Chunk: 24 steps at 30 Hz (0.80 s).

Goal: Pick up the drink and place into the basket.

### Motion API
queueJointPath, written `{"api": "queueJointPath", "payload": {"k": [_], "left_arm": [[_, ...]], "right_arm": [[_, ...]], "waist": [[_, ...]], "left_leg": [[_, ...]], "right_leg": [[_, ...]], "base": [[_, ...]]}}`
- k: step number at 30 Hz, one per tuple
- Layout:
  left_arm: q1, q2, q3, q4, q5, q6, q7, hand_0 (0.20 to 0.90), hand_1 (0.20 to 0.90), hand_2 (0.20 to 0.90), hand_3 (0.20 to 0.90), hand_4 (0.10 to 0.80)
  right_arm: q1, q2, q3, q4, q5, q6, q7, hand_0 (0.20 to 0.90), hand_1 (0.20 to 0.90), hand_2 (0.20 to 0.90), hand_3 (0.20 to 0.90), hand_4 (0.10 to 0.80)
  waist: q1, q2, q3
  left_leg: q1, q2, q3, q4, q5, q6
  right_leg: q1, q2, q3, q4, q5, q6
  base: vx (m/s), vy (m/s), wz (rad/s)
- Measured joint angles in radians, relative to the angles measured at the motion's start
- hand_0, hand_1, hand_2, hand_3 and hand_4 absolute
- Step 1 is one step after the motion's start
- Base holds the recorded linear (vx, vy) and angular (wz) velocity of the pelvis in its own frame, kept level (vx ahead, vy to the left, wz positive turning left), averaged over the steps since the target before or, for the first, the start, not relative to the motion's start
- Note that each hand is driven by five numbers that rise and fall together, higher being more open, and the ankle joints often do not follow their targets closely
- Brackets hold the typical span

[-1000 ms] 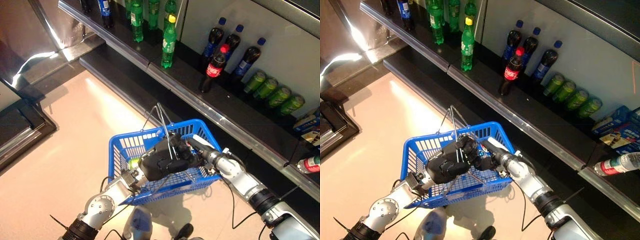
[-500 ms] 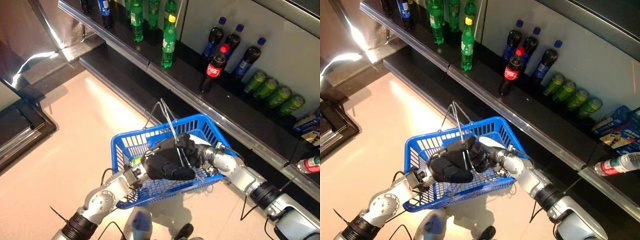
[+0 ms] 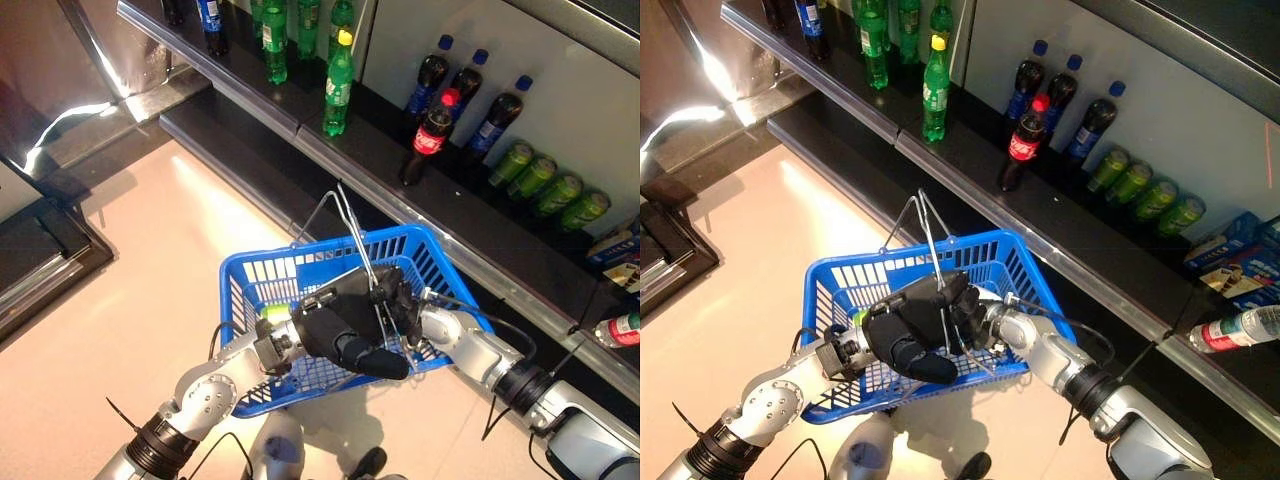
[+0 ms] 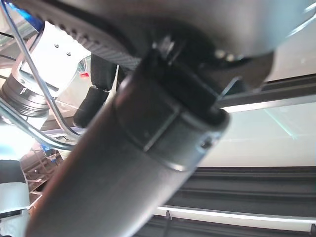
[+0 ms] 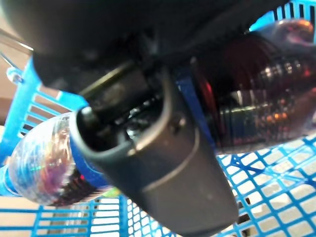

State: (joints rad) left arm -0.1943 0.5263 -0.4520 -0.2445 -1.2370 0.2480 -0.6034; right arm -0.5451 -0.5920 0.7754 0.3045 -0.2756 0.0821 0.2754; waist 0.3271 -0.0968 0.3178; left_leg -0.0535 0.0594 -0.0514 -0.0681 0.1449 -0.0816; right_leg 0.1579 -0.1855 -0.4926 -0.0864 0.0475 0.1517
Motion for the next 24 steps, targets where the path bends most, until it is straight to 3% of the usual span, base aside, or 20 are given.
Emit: {"api": "queueJointPath", "payload": {"k": [5, 6, 7, 8, 9, 24], "left_arm": [[0.0, 0.0, -0.007, 0.0, 0.001, 0.0, 0.0, 0.3, 0.3, 0.3, 0.2, 0.1], [0.0, 0.0, -0.011, 0.0, 0.002, 0.0, 0.0, 0.3, 0.3, 0.3, 0.2, 0.1], [0.0, 0.0, -0.013, 0.0, 0.002, 0.0, 0.0, 0.3, 0.3, 0.3, 0.2, 0.1], [0.0, 0.003, -0.012, 0.0, 0.003, 0.0, 0.0, 0.3, 0.3, 0.3, 0.2, 0.1], [0.0, 0.004, -0.012, 0.0, 0.003, 0.0, 0.0, 0.3, 0.3, 0.3, 0.2, 0.1], [0.0, 0.034, -0.012, 0.002, 0.042, 0.007, 0.001, 0.3, 0.3, 0.3, 0.2, 0.1]], "right_arm": [[0.0, 0.014, 0.014, 0.026, -0.007, 0.004, 0.004, 0.3, 0.3, 0.3, 0.2, 0.1], [0.0, 0.02, 0.015, 0.04, -0.009, 0.005, 0.004, 0.335, 0.335, 0.335, 0.241, 0.141], [0.0, 0.025, 0.015, 0.05, -0.01, 0.006, 0.004, 0.542, 0.542, 0.542, 0.483, 0.383], [-0.003, 0.036, 0.015, 0.062, -0.011, 0.007, 0.004, 0.806, 0.806, 0.806, 0.79, 0.69], [-0.003, 0.041, 0.015, 0.065, -0.012, 0.008, 0.004, 0.9, 0.9, 0.9, 0.9, 0.8], [-0.005, 0.052, 0.017, 0.065, -0.029, 0.007, 0.003, 0.9, 0.9, 0.9, 0.9, 0.8]], "waist": [[-0.002, -0.001, 0.0], [-0.001, -0.001, -0.001], [0.001, -0.002, -0.001], [0.001, -0.004, -0.002], [0.001, -0.004, -0.003], [0.0, -0.005, -0.003]], "left_leg": [[0.0, -0.002, -0.013, 0.003, 0.0, 0.0], [0.0, -0.003, -0.016, 0.004, 0.0, 0.0], [0.0, -0.003, -0.016, 0.003, 0.0, 0.0], [0.0, -0.004, -0.016, 0.003, 0.0, 0.0], [0.0, -0.004, -0.016, 0.003, 0.0, 0.0], [-0.001, -0.006, -0.016, 0.003, 0.0, 0.0]], "right_leg": [[0.009, 0.0, -0.016, 0.0, -0.003, 0.001], [0.011, 0.0, -0.019, 0.0, -0.004, 0.002], [0.011, 0.0, -0.019, 0.0, -0.004, 0.002], [0.012, -0.001, -0.019, 0.0, -0.004, 0.002], [0.012, -0.001, -0.019, 0.0, -0.005, 0.002], [0.011, -0.003, -0.019, 0.0, -0.005, 0.002]], "base": [[-0.001, 0.0, 0.07], [0.001, 0.003, 0.1], [-0.001, 0.007, 0.05], [0.0, 0.0, 0.0], [0.0, 0.0, 0.0], [0.0, 0.0, 0.0]]}}
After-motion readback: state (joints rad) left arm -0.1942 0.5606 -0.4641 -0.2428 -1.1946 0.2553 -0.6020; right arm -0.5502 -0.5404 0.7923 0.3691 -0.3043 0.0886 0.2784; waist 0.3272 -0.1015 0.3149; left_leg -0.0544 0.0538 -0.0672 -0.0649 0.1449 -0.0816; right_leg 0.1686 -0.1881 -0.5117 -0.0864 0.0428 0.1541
